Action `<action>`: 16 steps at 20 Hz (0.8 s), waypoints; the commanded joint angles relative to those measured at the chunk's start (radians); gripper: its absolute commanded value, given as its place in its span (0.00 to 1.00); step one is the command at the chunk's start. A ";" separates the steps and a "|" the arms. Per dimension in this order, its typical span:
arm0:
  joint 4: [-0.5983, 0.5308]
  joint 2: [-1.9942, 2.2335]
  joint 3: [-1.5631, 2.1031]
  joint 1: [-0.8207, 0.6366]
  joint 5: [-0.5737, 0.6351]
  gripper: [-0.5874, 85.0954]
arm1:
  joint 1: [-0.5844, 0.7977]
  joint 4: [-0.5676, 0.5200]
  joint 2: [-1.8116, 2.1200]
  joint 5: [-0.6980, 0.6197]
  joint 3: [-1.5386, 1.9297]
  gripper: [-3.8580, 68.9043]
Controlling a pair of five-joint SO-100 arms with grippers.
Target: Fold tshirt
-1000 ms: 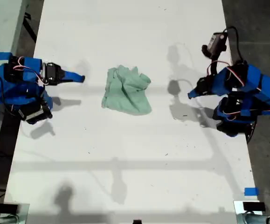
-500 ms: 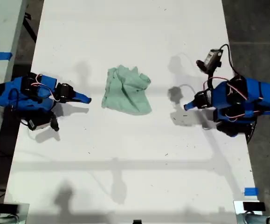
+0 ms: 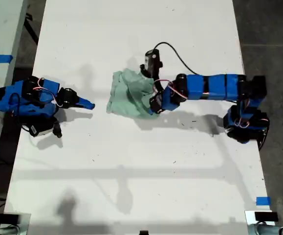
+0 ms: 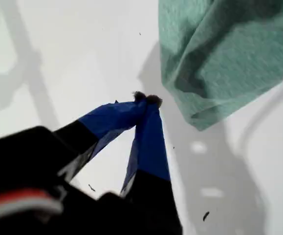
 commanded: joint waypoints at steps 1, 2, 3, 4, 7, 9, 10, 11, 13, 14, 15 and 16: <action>0.011 0.097 0.011 -0.011 -0.023 0.01 | 0.012 0.003 -0.061 -0.044 -0.153 0.04; 0.015 0.097 0.011 -0.009 -0.035 0.01 | 0.040 0.002 -0.072 -0.067 -0.153 0.04; 0.028 0.097 0.011 -0.008 -0.060 0.02 | 0.077 -0.005 -0.084 -0.098 -0.153 0.04; 0.035 0.097 0.011 -0.008 -0.072 0.02 | 0.121 -0.015 -0.103 -0.130 -0.153 0.04; 0.066 0.100 0.009 -0.015 -0.129 0.01 | 0.282 -0.055 -0.199 -0.249 -0.218 0.04; 0.067 0.101 0.009 0.006 -0.244 0.04 | 0.414 -0.075 -0.305 -0.337 -0.341 0.04; 0.064 0.101 0.009 0.012 -0.261 0.03 | 0.482 -0.100 -0.348 -0.374 -0.393 0.04; 0.064 0.101 0.009 0.032 -0.261 0.04 | 0.549 -0.121 -0.365 -0.394 -0.434 0.04; 0.064 0.101 0.009 0.074 -0.261 0.07 | 0.630 -0.074 -0.322 -0.393 -0.500 0.04; 0.064 0.101 0.009 0.087 -0.261 0.08 | 0.643 -0.057 -0.247 -0.399 -0.457 0.04; 0.064 0.101 0.009 0.094 -0.261 0.08 | 0.647 -0.032 -0.170 -0.397 -0.393 0.04; 0.064 0.101 0.009 0.098 -0.255 0.10 | 0.643 0.038 -0.104 -0.393 -0.356 0.04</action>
